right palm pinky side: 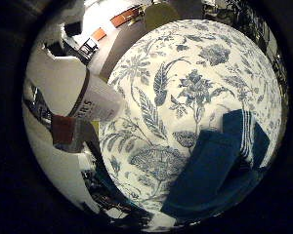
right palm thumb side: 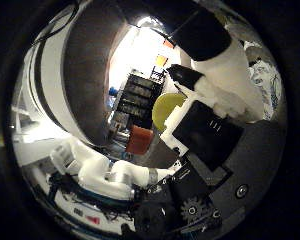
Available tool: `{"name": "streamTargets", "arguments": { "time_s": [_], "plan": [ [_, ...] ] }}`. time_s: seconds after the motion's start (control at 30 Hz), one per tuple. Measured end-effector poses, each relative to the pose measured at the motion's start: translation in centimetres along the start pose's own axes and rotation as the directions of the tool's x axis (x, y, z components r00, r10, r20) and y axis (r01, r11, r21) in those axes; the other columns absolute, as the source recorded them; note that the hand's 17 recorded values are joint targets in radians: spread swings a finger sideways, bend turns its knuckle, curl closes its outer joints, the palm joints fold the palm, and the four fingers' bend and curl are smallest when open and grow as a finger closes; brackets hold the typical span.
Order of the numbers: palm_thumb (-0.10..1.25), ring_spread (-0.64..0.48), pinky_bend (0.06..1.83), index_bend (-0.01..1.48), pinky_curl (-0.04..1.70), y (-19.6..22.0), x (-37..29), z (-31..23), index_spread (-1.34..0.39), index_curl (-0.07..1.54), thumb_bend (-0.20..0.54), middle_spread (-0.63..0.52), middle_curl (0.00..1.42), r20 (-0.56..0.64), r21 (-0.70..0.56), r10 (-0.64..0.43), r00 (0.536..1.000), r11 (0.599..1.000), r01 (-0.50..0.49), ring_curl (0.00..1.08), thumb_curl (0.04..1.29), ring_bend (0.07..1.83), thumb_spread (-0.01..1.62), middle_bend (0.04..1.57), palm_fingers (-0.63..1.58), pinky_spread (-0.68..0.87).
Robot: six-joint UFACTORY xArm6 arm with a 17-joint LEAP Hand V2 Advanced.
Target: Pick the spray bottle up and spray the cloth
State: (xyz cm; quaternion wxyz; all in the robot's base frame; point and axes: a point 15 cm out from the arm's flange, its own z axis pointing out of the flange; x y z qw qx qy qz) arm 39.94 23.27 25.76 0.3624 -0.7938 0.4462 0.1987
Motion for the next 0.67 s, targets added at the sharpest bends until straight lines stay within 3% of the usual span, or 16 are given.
{"name": "streamTargets", "arguments": {
  "time_s": [0.23, 0.67],
  "plan": [
    [0.83, -0.26, 1.07, 0.18, 0.63, 0.3, 0.2, -0.2, -0.51, 0.54, -0.028, -0.22, 0.42, -0.009, -0.014, -0.01, 1.0, 1.0, 0.01, 0.43, 0.52, 1.03, 0.95, 0.6, 0.68, -0.5],
    [0.8, -0.23, 0.92, 0.21, 0.58, 0.7, 0.1, -1.9, -0.5, 0.51, -0.024, -0.21, 0.43, -0.024, -0.019, -0.036, 0.999, 0.999, 0.036, 0.4, 0.49, 0.91, 0.98, 0.56, 0.54, -0.39]
  ]
}}
